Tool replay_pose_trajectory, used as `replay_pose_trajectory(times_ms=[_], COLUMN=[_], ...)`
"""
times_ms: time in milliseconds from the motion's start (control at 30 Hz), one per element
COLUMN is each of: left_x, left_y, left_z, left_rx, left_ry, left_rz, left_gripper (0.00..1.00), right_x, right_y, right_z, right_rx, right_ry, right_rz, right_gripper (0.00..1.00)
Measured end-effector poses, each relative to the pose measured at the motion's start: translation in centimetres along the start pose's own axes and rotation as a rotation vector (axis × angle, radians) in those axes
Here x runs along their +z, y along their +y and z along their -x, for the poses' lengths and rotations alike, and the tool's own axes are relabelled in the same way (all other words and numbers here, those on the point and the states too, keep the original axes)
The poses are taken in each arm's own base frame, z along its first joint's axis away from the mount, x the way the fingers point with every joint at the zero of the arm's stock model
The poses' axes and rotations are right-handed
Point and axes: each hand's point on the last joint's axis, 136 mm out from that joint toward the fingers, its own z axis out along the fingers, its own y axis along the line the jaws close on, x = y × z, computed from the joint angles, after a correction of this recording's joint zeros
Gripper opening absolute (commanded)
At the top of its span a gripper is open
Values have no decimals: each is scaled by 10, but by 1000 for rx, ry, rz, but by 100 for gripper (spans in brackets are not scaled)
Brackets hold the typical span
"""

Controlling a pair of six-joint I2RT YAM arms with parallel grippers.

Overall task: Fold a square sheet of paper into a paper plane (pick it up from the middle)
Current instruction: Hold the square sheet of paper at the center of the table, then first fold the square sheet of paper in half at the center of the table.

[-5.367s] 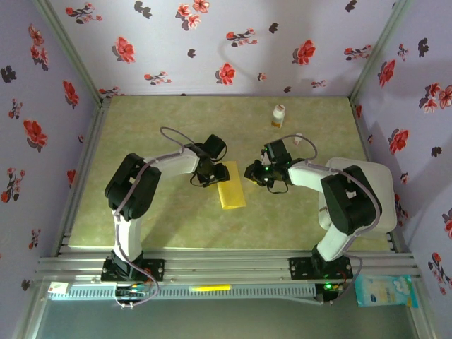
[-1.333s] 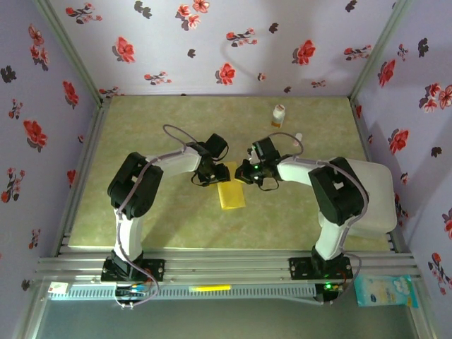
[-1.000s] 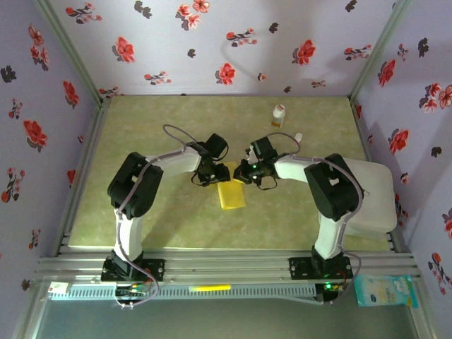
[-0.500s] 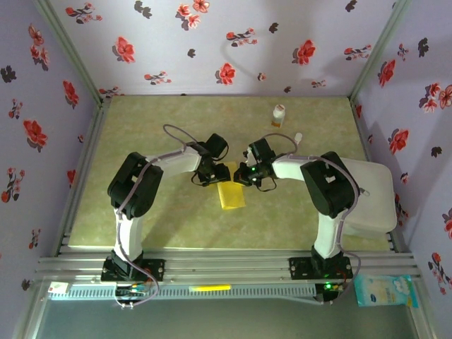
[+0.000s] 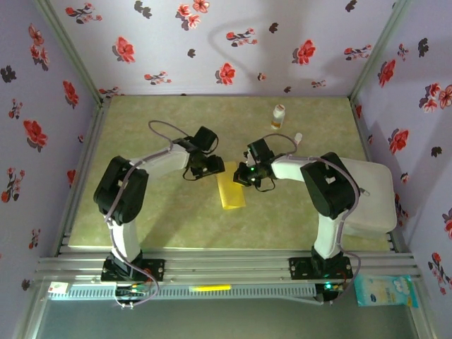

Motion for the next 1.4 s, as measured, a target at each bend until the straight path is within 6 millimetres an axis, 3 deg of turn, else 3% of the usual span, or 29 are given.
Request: replay_pose_trajectory(times_ms=[100,267,533,800,1067,1300,1400], left_x=[-7,-1,4,11,26,44,45], left_y=[-9,-23,-41,-51,-41,-16,-15], left_z=[5,-7,-21,-31,-43,-60,-59], left_rx=[-2,3,13,29,18,21,42], left_ry=[-10,38,98,151,190,222,216], left_rz=[-77,-197,-350,-433,-421,-354,-360], left_gripper=[34,18,0,0,0,0,0], right_x=[-1,-4,-5,-5,-5,-5,-5], right_y=[-1,-4,-5,-6,-6,-6,-6], right_z=[0,1,2,2,2,2,1], right_rx=[18,38,43,42,42,42,41], right_ry=[-18,-39,-52,-55,-55,-55,-55], right_rz=[-8,-27,-38,-41,-41,-41,-43], right_gripper=[0,0,0,0,0,0,0])
